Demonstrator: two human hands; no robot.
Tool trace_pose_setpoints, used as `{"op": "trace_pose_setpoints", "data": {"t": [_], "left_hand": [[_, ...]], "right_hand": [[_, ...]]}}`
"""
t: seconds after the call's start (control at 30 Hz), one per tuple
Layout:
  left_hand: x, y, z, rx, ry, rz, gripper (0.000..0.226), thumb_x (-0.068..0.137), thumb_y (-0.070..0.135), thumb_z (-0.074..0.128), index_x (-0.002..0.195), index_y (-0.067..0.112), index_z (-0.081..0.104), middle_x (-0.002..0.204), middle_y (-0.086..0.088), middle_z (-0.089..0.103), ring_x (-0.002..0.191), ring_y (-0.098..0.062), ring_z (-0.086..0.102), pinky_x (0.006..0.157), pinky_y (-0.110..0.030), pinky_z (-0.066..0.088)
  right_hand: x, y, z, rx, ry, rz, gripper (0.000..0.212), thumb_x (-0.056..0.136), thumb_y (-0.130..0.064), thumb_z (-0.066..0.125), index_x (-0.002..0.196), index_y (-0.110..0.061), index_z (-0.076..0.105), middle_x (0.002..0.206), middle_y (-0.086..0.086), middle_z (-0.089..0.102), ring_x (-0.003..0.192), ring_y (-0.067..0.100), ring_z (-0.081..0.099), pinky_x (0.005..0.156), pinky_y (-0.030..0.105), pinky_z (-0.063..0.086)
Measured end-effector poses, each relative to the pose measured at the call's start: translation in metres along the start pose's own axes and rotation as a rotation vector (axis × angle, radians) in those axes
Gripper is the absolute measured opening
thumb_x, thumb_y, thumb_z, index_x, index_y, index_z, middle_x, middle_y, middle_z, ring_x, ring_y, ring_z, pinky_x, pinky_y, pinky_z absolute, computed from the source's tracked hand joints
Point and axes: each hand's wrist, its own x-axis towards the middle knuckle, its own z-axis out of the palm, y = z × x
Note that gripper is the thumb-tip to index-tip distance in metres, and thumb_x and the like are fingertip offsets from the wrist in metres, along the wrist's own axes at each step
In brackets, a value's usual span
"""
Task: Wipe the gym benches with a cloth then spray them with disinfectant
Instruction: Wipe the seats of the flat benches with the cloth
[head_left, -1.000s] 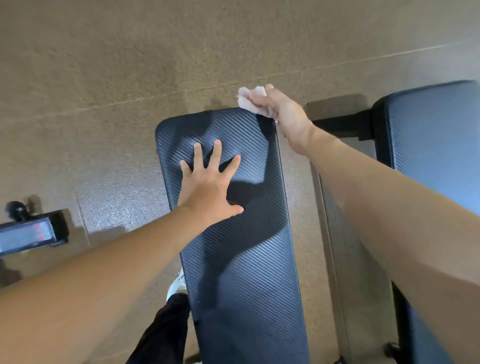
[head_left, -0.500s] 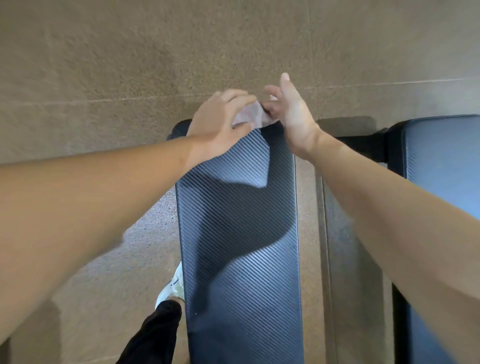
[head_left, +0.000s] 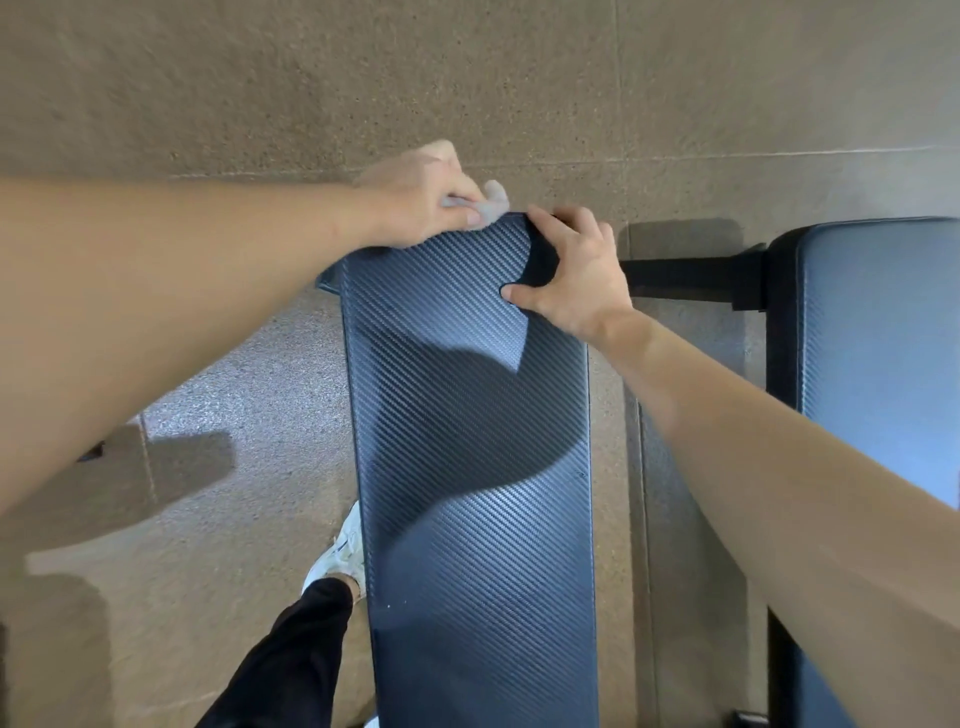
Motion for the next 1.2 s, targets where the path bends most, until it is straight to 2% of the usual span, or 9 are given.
{"op": "trace_pose_setpoints", "data": {"t": [0.13, 0.23, 0.33, 0.47, 0.57, 0.7, 0.9, 1.07, 1.2], "left_hand": [[-0.023, -0.024, -0.003, 0.053, 0.095, -0.003, 0.031, 0.098, 0.047, 0.061, 0.116, 0.026, 0.075, 0.130, 0.006, 0.060, 0.122, -0.023, 0.046, 0.096, -0.046, 0.043], [-0.042, -0.039, -0.003, 0.057, 0.131, -0.052, 0.031, 0.098, 0.041, 0.062, 0.107, 0.015, 0.076, 0.110, -0.003, 0.072, 0.105, -0.028, 0.061, 0.081, -0.039, 0.044], [-0.063, -0.047, -0.002, -0.062, 0.197, -0.175, 0.028, 0.095, 0.038, 0.068, 0.118, 0.023, 0.075, 0.111, 0.001, 0.076, 0.106, -0.021, 0.067, 0.091, -0.036, 0.051], [-0.086, -0.055, 0.011, -0.217, 0.306, -0.342, 0.026, 0.093, 0.038, 0.071, 0.117, 0.027, 0.073, 0.108, 0.008, 0.072, 0.096, -0.017, 0.069, 0.072, -0.016, 0.049], [-0.100, -0.055, 0.028, -0.364, 0.387, -0.492, 0.027, 0.092, 0.035, 0.074, 0.116, 0.023, 0.073, 0.113, 0.006, 0.072, 0.105, -0.016, 0.066, 0.090, -0.029, 0.052], [-0.121, -0.043, 0.054, -0.725, 0.448, -0.669, 0.017, 0.093, 0.030, 0.074, 0.109, 0.022, 0.074, 0.109, 0.004, 0.073, 0.103, -0.014, 0.067, 0.094, -0.029, 0.054], [-0.150, -0.031, 0.077, -1.130, 0.416, -0.807, 0.010, 0.098, 0.029, 0.070, 0.089, 0.030, 0.065, 0.109, 0.003, 0.071, 0.108, -0.016, 0.070, 0.084, -0.029, 0.057], [-0.166, -0.028, 0.089, -1.153, 0.299, -0.881, 0.011, 0.098, 0.039, 0.067, 0.092, 0.030, 0.064, 0.101, 0.009, 0.066, 0.092, -0.008, 0.065, 0.081, -0.026, 0.053], [-0.177, -0.026, 0.092, -1.143, 0.182, -0.901, 0.013, 0.098, 0.040, 0.064, 0.098, 0.027, 0.063, 0.094, 0.009, 0.067, 0.086, -0.007, 0.063, 0.074, -0.026, 0.046]], "right_hand": [[0.002, -0.001, 0.004, -0.105, 0.028, 0.017, 0.094, 0.080, -0.049, 0.081, 0.158, -0.030, 0.032, 0.151, -0.001, 0.038, 0.138, 0.026, 0.032, 0.116, 0.042, 0.036], [0.001, -0.003, 0.006, -0.168, 0.023, 0.026, 0.094, 0.081, -0.053, 0.078, 0.159, -0.032, 0.028, 0.154, -0.001, 0.035, 0.143, 0.027, 0.030, 0.115, 0.047, 0.038], [0.000, -0.005, 0.008, -0.215, 0.038, 0.038, 0.094, 0.082, -0.055, 0.076, 0.159, -0.034, 0.028, 0.157, 0.001, 0.035, 0.146, 0.027, 0.029, 0.117, 0.050, 0.034], [-0.003, -0.008, 0.010, -0.263, 0.055, 0.062, 0.092, 0.084, -0.055, 0.074, 0.159, -0.035, 0.026, 0.161, 0.002, 0.032, 0.151, 0.027, 0.024, 0.124, 0.053, 0.020], [-0.006, -0.011, 0.013, -0.258, 0.050, 0.092, 0.090, 0.087, -0.053, 0.072, 0.160, -0.037, 0.021, 0.167, 0.001, 0.022, 0.154, 0.028, 0.017, 0.124, 0.055, 0.016], [-0.010, -0.012, 0.017, -0.277, 0.035, 0.125, 0.089, 0.090, -0.053, 0.068, 0.160, -0.039, 0.016, 0.170, -0.002, 0.012, 0.155, 0.029, 0.014, 0.123, 0.056, 0.018], [-0.026, -0.015, 0.029, -0.221, 0.150, 0.144, 0.078, 0.093, -0.051, 0.065, 0.159, -0.036, 0.026, 0.169, 0.002, 0.018, 0.152, 0.031, 0.020, 0.122, 0.052, 0.019], [-0.092, -0.044, 0.070, -0.108, 0.277, 0.061, 0.079, 0.086, -0.054, 0.070, 0.154, -0.033, 0.038, 0.162, 0.003, 0.031, 0.142, 0.032, 0.032, 0.110, 0.054, 0.031], [-0.166, -0.061, 0.113, -0.135, 0.172, 0.055, 0.091, 0.079, -0.055, 0.075, 0.156, -0.036, 0.030, 0.163, 0.002, 0.027, 0.144, 0.034, 0.028, 0.108, 0.058, 0.030]]}}
